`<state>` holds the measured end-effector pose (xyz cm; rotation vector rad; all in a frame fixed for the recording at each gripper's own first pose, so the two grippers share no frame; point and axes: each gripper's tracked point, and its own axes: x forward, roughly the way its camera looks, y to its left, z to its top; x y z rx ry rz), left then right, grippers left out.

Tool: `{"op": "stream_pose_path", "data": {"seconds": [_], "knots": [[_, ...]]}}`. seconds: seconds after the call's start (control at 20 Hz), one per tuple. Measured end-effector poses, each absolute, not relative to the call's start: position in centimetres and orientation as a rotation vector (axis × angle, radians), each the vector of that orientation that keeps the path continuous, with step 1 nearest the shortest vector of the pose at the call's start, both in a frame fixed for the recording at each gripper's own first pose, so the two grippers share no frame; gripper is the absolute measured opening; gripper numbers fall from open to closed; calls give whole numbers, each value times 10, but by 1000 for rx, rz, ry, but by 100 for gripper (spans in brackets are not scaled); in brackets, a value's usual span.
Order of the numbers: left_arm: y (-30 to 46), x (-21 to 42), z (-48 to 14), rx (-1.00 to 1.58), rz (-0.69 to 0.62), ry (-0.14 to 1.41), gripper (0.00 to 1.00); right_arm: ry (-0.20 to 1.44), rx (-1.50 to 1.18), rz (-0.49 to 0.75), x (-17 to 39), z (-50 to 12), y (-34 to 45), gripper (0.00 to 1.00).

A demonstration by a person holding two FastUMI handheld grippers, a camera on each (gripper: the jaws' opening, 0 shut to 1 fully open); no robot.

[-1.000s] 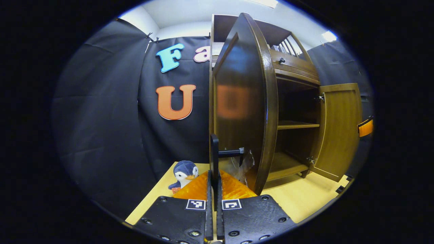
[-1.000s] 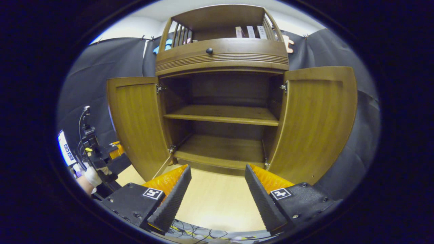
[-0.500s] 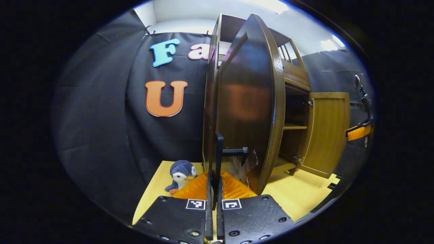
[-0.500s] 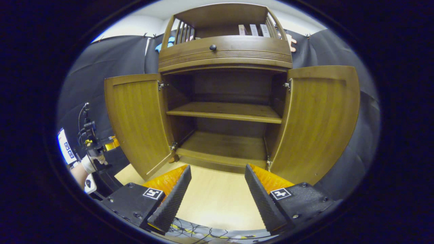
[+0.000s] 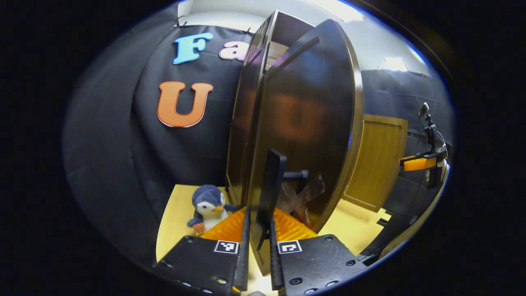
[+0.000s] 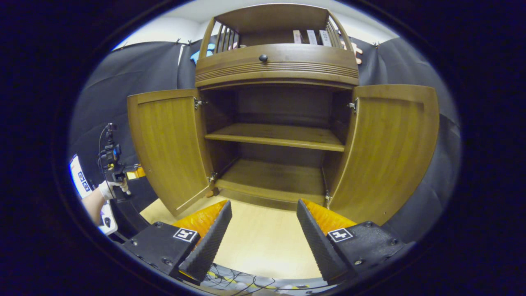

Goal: Open the right door of the double-door shoe cabinet with the right hand, and open the left door with the left hand.

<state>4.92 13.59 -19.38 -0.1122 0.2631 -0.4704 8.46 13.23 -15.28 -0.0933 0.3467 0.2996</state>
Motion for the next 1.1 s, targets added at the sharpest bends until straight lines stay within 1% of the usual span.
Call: {"op": "stream_pose_path", "data": {"seconds": [0.05,0.1,0.2,0.3,0.4,0.45,0.5,0.6,0.65,0.75,0.8,0.85,0.95,1.1], "knots": [[140,45,-196,-93,-465,271,30,346,-96,299,85,-153,133,100],[143,42,-195,-90,-462,268,33,346,-97,299,85,-153,133,100],[151,39,-195,-104,-441,272,34,348,-96,304,86,-155,134,100],[159,25,-194,-106,-422,284,63,348,-94,311,86,-156,136,100],[176,13,-194,-87,-371,299,91,343,-94,315,87,-156,138,100],[182,5,-194,-81,-340,307,100,338,-95,316,88,-156,137,100],[189,-3,-192,-75,-309,309,91,338,-97,318,88,-157,137,100],[202,-21,-178,-61,-228,304,91,339,-93,322,89,-158,138,100],[206,-32,-173,-49,-186,306,95,339,-85,329,89,-158,139,100],[210,-50,-156,-14,-96,286,95,328,-73,342,91,-156,138,100],[210,-56,-145,-3,-46,276,100,320,-66,348,92,-154,138,100],[205,-64,-136,-5,5,275,95,310,-63,349,94,-151,135,100],[177,-75,-117,-9,53,286,95,278,-89,347,105,-143,122,100],[127,-77,-76,88,92,235,95,242,-108,355,110,-133,110,100]]}}
